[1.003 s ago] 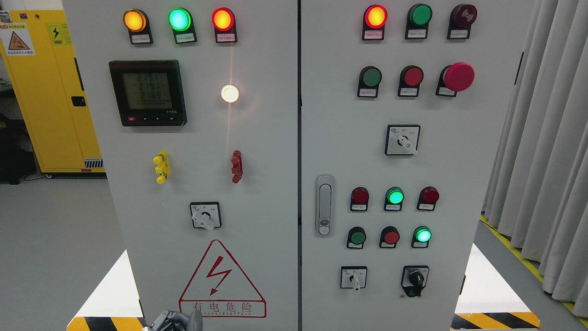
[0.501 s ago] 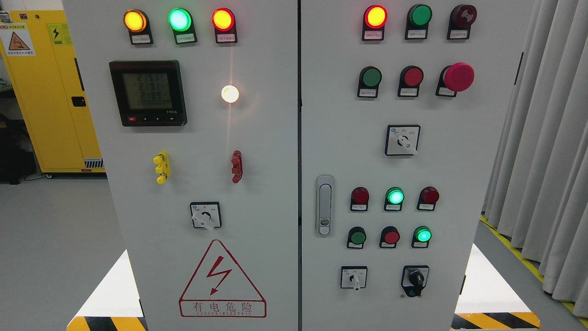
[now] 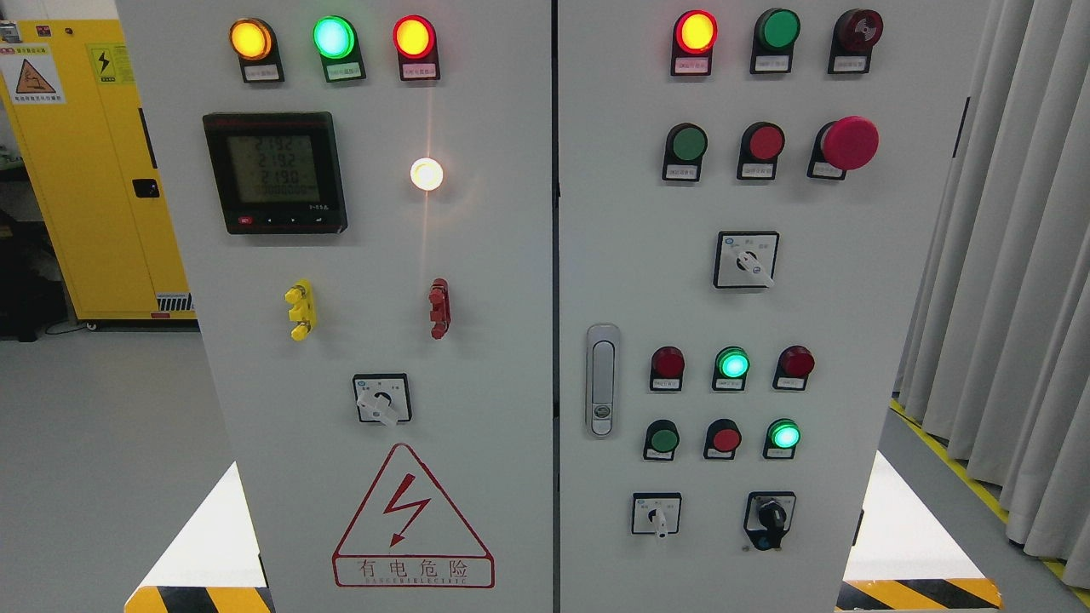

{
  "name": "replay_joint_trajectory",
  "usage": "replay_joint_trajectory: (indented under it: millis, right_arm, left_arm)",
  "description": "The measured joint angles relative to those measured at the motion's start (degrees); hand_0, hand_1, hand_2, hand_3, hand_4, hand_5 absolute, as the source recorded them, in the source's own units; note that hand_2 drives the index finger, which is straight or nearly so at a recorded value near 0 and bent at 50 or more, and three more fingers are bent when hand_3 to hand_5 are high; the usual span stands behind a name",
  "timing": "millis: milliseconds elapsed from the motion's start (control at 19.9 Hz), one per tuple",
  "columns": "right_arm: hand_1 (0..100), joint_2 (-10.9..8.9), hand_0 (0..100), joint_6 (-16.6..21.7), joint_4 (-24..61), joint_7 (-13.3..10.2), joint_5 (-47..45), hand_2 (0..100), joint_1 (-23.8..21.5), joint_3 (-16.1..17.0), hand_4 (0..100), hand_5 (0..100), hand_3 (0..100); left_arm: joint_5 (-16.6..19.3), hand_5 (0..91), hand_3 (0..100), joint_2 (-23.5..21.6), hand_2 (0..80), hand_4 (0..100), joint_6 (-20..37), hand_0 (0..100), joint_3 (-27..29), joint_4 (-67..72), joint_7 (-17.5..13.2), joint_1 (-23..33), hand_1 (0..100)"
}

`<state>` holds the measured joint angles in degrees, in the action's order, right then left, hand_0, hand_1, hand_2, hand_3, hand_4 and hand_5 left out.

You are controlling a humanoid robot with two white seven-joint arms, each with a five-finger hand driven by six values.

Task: Turn on light switch 1

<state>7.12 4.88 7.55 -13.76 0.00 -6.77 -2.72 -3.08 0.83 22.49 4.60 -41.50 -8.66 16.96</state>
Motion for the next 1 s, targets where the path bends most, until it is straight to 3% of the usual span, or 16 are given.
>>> replay_joint_trajectory:
  millis: [251, 652, 1003]
  right_arm:
    - [50, 0.00, 0, 0.00, 0.01, 0.00, 0.00, 4, 0.00, 0.00, 0, 0, 0]
    - [50, 0.00, 0, 0.00, 0.01, 0.00, 0.00, 4, 0.00, 0.00, 0, 0, 0]
    - [50, 0.00, 0, 0.00, 0.01, 0.00, 0.00, 4, 0.00, 0.00, 0, 0, 0]
  left_arm:
    - [0.10, 0.0, 0, -0.31, 0.0, 0, -6.99, 29, -0.75, 10.67, -2.74, -1.19, 29]
    - [0.15, 0.0, 0, -0.57, 0.0, 0, -14.22, 29, -4.10, 23.90, -3.19, -7.93, 24]
    - [0.17, 0.0, 0, -0.40, 0.0, 0, -17.21, 31, -9.39, 30.06, -1.24, -11.02, 20]
